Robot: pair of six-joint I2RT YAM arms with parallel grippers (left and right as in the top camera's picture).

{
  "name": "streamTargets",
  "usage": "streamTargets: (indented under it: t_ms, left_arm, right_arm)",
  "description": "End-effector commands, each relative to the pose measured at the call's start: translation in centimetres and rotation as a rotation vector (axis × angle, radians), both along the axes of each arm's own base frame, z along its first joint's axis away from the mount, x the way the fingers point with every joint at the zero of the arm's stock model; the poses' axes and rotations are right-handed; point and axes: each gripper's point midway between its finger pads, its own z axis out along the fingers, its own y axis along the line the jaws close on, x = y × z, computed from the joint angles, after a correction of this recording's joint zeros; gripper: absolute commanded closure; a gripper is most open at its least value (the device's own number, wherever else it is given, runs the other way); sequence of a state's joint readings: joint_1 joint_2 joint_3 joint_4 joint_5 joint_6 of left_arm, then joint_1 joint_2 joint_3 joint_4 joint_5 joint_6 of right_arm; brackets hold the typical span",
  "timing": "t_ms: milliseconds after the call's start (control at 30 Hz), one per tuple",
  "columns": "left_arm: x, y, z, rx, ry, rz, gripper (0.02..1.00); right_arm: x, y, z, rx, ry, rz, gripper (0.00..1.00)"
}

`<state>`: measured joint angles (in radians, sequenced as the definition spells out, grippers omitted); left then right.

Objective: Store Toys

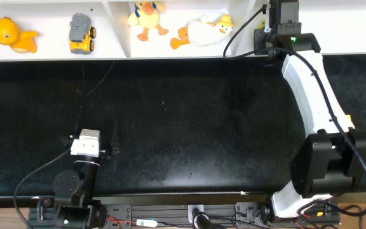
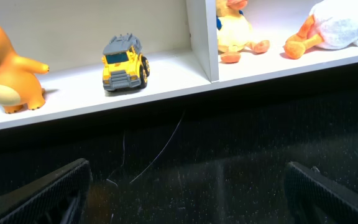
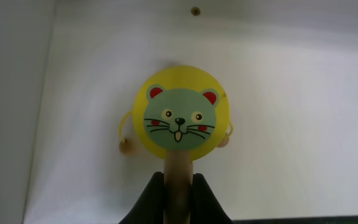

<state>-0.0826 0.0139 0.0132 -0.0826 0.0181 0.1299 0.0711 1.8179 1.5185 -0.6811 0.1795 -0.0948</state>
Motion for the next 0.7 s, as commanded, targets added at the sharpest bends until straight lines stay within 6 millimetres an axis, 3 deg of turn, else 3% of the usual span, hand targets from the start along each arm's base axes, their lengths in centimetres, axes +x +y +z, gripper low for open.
streamTargets:
  t_ms: [33, 700]
  left_arm:
    - [0.0, 0.1, 0.0, -0.019, -0.003, 0.002, 0.023]
    - [0.0, 0.1, 0.0, -0.019, -0.003, 0.002, 0.023]
  right_arm:
    - [1.6, 0.2, 0.4, 0.021, -0.036, 0.015, 0.932]
    - [3.0, 0.3, -1.2, 0.025, -0.046, 0.017, 0.954]
